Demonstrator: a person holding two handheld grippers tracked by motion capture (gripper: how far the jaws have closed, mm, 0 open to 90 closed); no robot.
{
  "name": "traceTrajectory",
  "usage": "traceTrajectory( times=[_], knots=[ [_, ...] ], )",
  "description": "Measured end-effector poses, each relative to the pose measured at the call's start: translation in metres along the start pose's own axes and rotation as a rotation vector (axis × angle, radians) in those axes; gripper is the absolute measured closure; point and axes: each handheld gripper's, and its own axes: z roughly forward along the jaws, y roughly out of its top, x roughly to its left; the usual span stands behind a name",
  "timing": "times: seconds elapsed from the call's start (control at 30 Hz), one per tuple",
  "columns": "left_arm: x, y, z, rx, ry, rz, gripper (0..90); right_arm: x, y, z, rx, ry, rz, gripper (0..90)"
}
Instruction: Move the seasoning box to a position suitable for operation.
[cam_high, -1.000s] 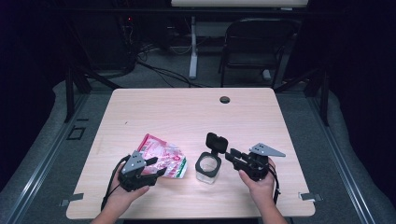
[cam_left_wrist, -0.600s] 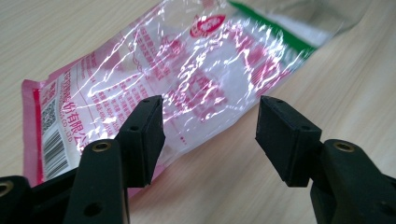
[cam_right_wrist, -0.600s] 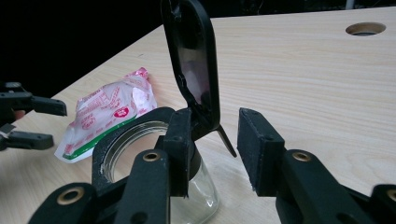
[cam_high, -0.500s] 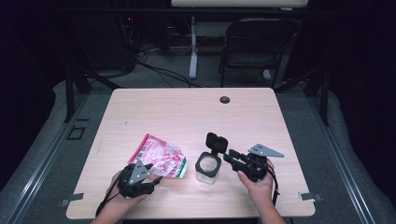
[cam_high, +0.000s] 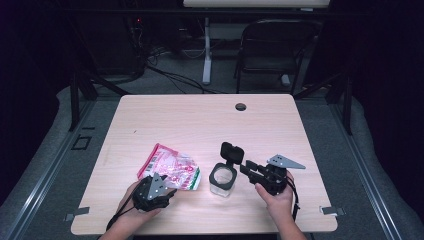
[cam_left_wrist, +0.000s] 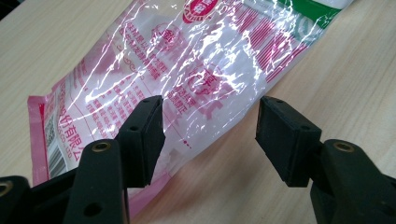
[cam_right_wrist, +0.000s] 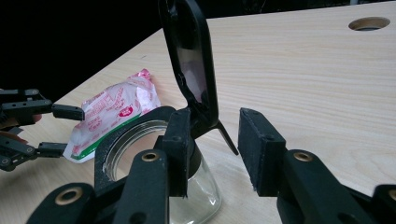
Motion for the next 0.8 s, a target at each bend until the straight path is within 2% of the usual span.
traceTrajectory(
  times=[0.13, 0.43, 0.53, 0.57, 0.6, 0.67, 0.8],
  knots=[
    [0.000, 0.004, 0.005, 0.001, 0.005, 0.018, 41.7, 0.000, -0.001, -0.002, 0.003, -0.003, 0.000, 64.3],
    [0.001, 0.013, 0.020, -0.012, -0.009, 0.000, 47.6, 0.001, -0.005, -0.011, -0.007, -0.019, 0.002, 63.7],
    [0.003, 0.016, 0.023, -0.012, -0.017, -0.008, 56.1, 0.000, -0.008, -0.015, -0.010, -0.028, 0.012, 63.7],
    [0.004, 0.017, 0.024, -0.012, -0.022, -0.014, 56.1, 0.000, -0.009, -0.017, -0.010, -0.032, 0.012, 63.7],
    [0.005, 0.018, 0.024, -0.011, -0.032, -0.025, 65.2, 0.000, -0.010, -0.021, -0.017, -0.038, 0.014, 63.7],
    [0.007, 0.019, 0.024, -0.011, -0.041, -0.036, 68.5, 0.000, -0.010, -0.022, -0.020, -0.042, 0.017, 63.7],
    [0.012, 0.021, 0.023, -0.022, -0.062, -0.091, 80.9, -0.001, -0.012, -0.028, -0.026, -0.055, 0.018, 63.7]
  ],
)
